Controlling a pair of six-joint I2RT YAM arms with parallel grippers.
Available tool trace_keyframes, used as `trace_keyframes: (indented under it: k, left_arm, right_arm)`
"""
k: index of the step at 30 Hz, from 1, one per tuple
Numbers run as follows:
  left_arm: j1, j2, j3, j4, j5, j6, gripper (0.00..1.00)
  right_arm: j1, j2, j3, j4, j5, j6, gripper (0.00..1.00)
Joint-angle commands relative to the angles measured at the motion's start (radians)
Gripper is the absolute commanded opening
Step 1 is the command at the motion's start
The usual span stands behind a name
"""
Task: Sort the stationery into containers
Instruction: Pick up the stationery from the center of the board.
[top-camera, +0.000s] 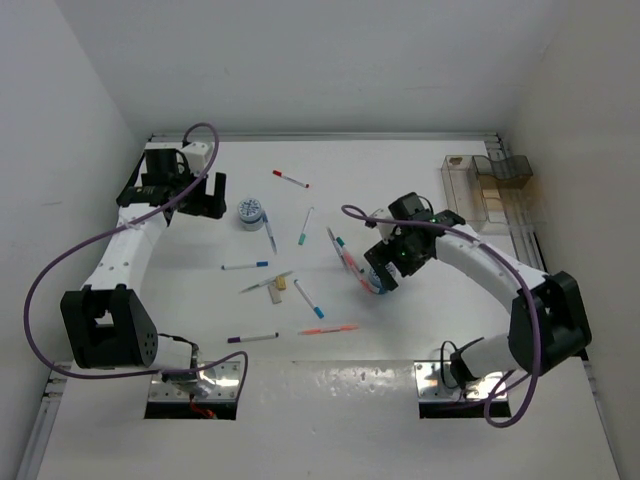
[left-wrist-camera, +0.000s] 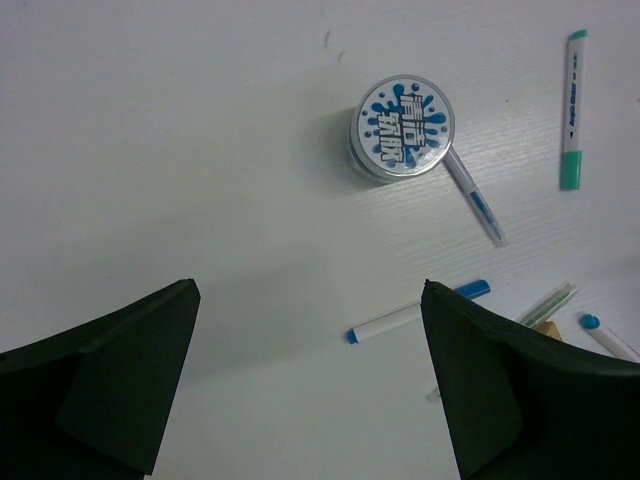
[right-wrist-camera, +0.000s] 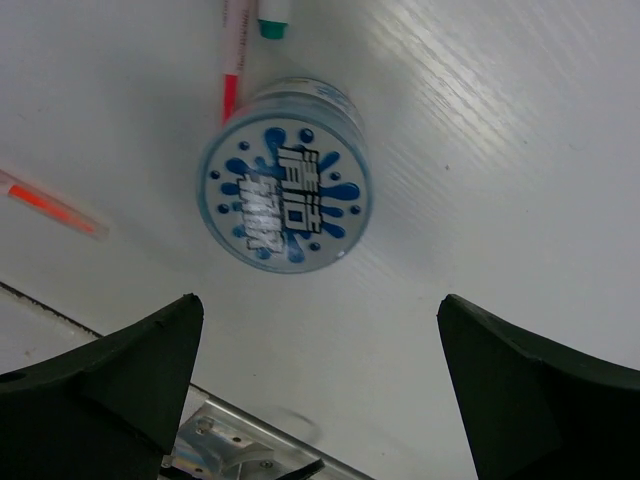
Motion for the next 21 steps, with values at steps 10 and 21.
trace_keyframes:
  k: [10,21]
  left_arm:
    - [-0.008,-0.001,0.000,0.008,0.022,0.007,1.00]
    - [-0.008,0.007,0.000,0.012,0.029,0.013,1.00]
  right_arm:
    - [0.111,0.119,0.075,0.112,0.101,0.067,0.99]
    - [0.113,0.177,0.101,0.137,0.095,0.069,0.93]
